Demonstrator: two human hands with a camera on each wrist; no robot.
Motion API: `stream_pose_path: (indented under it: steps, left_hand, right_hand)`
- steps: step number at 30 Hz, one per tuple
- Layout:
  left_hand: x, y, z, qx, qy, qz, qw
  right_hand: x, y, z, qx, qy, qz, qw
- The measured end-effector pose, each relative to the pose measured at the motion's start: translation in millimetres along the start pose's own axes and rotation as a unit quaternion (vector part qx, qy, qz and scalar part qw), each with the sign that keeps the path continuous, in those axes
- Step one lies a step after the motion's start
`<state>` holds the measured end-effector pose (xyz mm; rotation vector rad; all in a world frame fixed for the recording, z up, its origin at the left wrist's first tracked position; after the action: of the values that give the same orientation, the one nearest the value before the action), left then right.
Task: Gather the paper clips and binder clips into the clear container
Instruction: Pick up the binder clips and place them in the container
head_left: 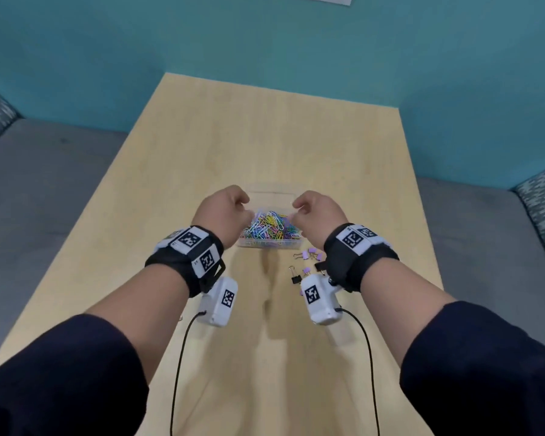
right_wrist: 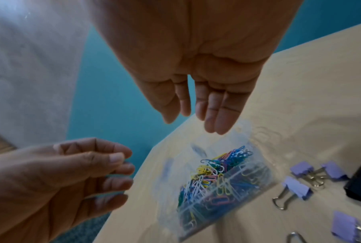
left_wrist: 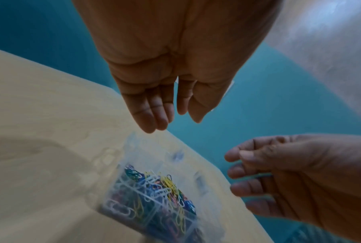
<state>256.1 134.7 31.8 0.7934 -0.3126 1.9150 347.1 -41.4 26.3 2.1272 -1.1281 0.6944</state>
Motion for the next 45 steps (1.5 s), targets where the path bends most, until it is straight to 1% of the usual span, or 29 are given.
stream_pose_path:
  steps: [1,3,5,7,9,11,14,16,19,21,26,28,30,31,32,33,34,35,36,37,38,39,40,41,42,43,44,45]
  left_hand:
    - [6,2,-5,-0.002,0.005,0.014,1.000]
    - [24,14,-27,0.011,0.019,0.047,0.999]
    - [45,36,-61,0.046,0.017,0.071,0.996]
    - [64,65,-98,0.084,-0.010,0.081,0.993]
    - [78,98,-136,0.128,-0.047,0.078,0.988]
    - [89,129,-167,0.170,-0.078,0.071,0.980]
    - [92,168,-191,0.213,-0.100,0.056,0.970]
    - [83,188,-199,0.237,-0.098,0.031,0.966]
    - [62,205,-195,0.221,-0.141,-0.004,0.965]
    - [52,208,-189,0.207,-0.161,-0.001,0.965]
    - [40,205,-182,0.190,-0.194,-0.016,0.962]
    - [39,203,-178,0.177,-0.200,-0.014,0.964]
    - [38,203,-176,0.167,-0.205,-0.014,0.964]
    - [39,204,-175,0.164,-0.208,-0.012,0.964]
    - [40,204,-174,0.161,-0.204,-0.004,0.966]
    - [43,205,-173,0.162,-0.190,0.010,0.968]
    - [47,205,-172,0.168,-0.164,0.023,0.972]
    - [49,205,-172,0.181,-0.122,0.035,0.975]
    - [52,205,-176,0.207,-0.049,0.048,0.976]
    - [53,206,-184,0.248,0.050,0.064,0.965]
    - [51,207,-189,0.284,0.157,0.081,0.942]
    - [49,208,-193,0.310,0.236,0.095,0.916]
    - [48,208,-196,0.326,0.282,0.103,0.896]
    - [46,206,-197,0.337,0.303,0.105,0.885]
    - [46,204,-198,0.342,0.309,0.112,0.881]
    - [45,201,-199,0.341,0.302,0.116,0.883]
    - [44,198,-198,0.334,0.284,0.117,0.891]
    - [44,195,-197,0.317,0.240,0.115,0.910]
  right_hand:
    - [2,2,4,-0.004,-0.003,0.001,1.000]
    - [7,13,17,-0.001,0.032,0.004,0.999]
    - [9,30,39,-0.004,0.072,-0.003,0.997]
    - [8,50,69,-0.026,0.105,-0.014,0.994]
    - [6,71,98,-0.050,0.130,-0.018,0.990]
    - [0,89,117,-0.056,0.152,-0.021,0.987]
    - [-16,113,129,-0.046,0.183,-0.042,0.981]
    - [-25,124,129,-0.043,0.191,-0.038,0.980]
    - [-33,129,125,-0.048,0.186,-0.004,0.981]
    - [-37,127,123,-0.059,0.199,0.010,0.978]
    - [-48,123,121,-0.044,0.247,-0.011,0.968]
    - [-48,124,119,-0.049,0.251,-0.013,0.967]
    - [-46,125,119,-0.061,0.204,0.000,0.977]
    - [-44,125,123,-0.077,0.154,0.014,0.985]
    - [-41,126,129,-0.104,0.092,0.024,0.990]
    - [-37,128,136,-0.137,0.002,0.037,0.990]
    - [-36,130,146,-0.179,-0.127,0.051,0.974]
    - [-38,134,153,-0.221,-0.282,0.057,0.932]
    - [-43,138,157,-0.253,-0.430,0.051,0.865]
    - [-45,142,157,-0.273,-0.539,0.045,0.796]
    - [-46,145,155,-0.284,-0.603,0.037,0.745]
    - [-46,146,154,-0.290,-0.632,0.030,0.718]
    - [-45,145,153,-0.294,-0.638,0.026,0.712]
    - [-46,143,154,-0.302,-0.625,0.024,0.719]
    - [-46,140,156,-0.308,-0.592,0.026,0.744]
    - [-45,136,159,-0.307,-0.534,0.032,0.788]
    - [-42,130,161,-0.293,-0.444,0.036,0.846]
    - [-38,125,160,-0.271,-0.329,0.035,0.904]
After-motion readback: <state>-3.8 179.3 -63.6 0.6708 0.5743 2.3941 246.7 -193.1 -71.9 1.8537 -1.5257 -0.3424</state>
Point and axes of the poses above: each hand's wrist, its own y-axis away from the middle knuckle, its own x-axis out of the back of the hand, z = x × y, the point moved 8 cm from there along -y, towards the middle knuckle, and after that the axes turned 2 degrees about y, right-handed, at the moved point
